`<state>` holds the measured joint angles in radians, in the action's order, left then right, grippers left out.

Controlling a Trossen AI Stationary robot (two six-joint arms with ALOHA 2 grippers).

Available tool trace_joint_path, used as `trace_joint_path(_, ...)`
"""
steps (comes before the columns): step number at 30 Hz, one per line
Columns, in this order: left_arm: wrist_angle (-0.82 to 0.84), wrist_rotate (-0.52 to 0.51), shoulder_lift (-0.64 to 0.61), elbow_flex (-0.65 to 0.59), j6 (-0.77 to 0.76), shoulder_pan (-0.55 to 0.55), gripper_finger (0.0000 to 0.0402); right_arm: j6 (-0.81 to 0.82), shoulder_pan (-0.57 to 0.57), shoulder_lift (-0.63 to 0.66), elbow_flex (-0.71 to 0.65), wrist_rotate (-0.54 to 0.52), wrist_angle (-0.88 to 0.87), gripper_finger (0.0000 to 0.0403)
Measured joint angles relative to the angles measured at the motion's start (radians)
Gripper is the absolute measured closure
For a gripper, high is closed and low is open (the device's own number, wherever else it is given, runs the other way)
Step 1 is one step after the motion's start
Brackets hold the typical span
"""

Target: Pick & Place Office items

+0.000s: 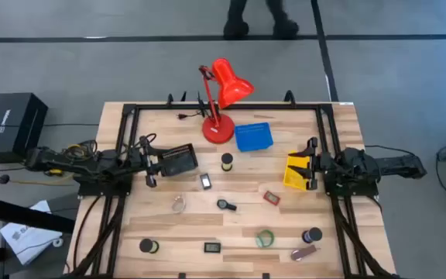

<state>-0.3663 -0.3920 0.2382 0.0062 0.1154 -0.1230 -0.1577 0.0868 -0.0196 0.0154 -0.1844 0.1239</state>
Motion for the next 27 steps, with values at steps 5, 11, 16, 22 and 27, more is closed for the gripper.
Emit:
trace_joint_path(5, -0.003, 0.002, 0.000, 0.000, -0.136, 0.000, 0.0245, -0.199, 0.000, 0.000, 0.000, 0.000, 0.126, 0.0221)
trace_joint_path(11, -0.016, 0.002, 0.000, 0.000, -0.135, 0.000, 0.0245, -0.266, 0.000, 0.000, 0.002, 0.000, 0.252, 0.0221)
trace_joint_path(16, -0.025, 0.001, 0.000, 0.000, -0.227, 0.000, 0.0245, -0.177, 0.000, 0.000, 0.002, 0.000, 0.186, 0.0221)
trace_joint_path(22, -0.036, -0.001, 0.000, 0.000, -0.231, 0.000, 0.0245, -0.179, 0.000, 0.000, 0.002, 0.000, 0.164, 0.0221)
trace_joint_path(27, -0.040, -0.001, 0.000, 0.000, -0.234, 0.000, 0.0245, -0.179, 0.000, 0.000, 0.002, 0.001, 0.122, 0.0221)
